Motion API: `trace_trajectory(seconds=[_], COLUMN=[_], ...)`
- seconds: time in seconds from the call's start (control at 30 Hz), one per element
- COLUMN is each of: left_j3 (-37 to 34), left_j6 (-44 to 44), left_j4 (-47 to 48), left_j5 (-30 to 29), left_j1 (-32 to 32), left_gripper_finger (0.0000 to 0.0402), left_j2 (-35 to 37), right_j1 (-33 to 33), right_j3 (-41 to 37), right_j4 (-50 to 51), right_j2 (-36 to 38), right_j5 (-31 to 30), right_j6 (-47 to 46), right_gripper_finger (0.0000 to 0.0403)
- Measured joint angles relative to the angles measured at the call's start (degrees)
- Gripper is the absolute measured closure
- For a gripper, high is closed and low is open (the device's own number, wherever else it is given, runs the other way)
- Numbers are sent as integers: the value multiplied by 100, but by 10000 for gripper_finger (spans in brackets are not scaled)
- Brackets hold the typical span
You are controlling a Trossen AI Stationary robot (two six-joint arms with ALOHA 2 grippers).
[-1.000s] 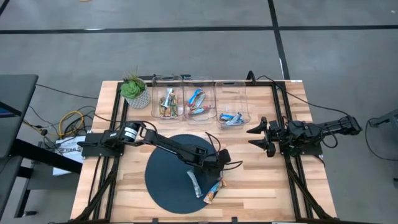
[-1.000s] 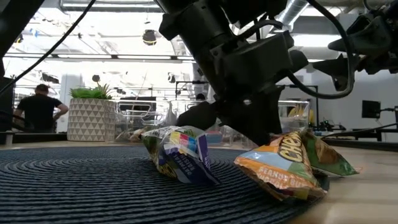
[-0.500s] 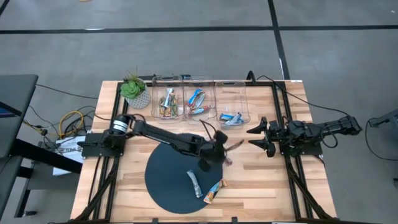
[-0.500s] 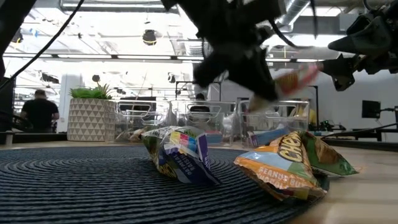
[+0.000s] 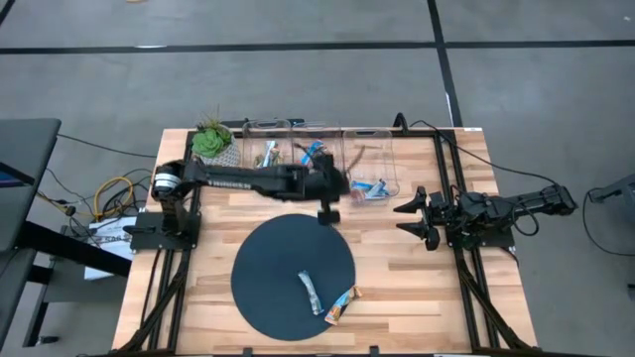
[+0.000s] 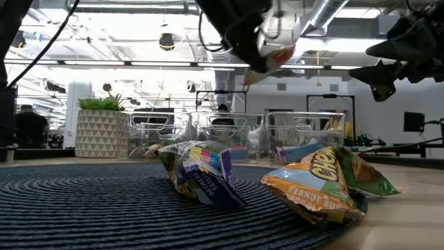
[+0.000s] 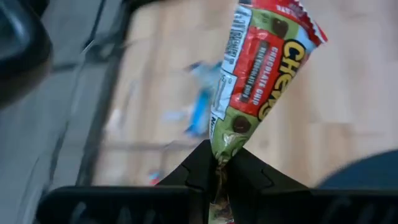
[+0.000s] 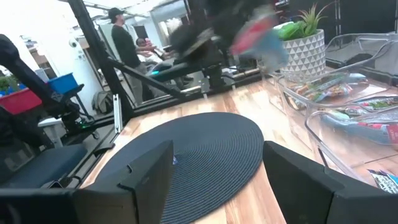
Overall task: Pick and place Granola Bars by type
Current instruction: Put the red granola bar into the center transparent bin, then put the blue granola bar into the right transparent bin
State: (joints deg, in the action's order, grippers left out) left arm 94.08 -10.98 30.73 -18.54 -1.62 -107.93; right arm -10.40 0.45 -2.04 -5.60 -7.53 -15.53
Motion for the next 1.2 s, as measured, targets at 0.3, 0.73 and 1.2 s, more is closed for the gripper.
trace_trajectory(seconds=[0.3,0.73,1.2], left_j3=[0,-52,-55], left_j6=[1482,3426,3109], left_j4=[463,945,797], left_j5=[-64,781,1333], left_j1=[-1212,-2247,-2513], left_gripper_finger=[372,372,366], left_j2=[110,99,-589], right_j1=[-1,0,-2], right_j3=[1,0,0], right_j4=[0,-2,-6], right_j2=[1,1,2], right_j5=[0,0,-2], right_j6=[0,2,2], right_gripper_finger=[159,159,159])
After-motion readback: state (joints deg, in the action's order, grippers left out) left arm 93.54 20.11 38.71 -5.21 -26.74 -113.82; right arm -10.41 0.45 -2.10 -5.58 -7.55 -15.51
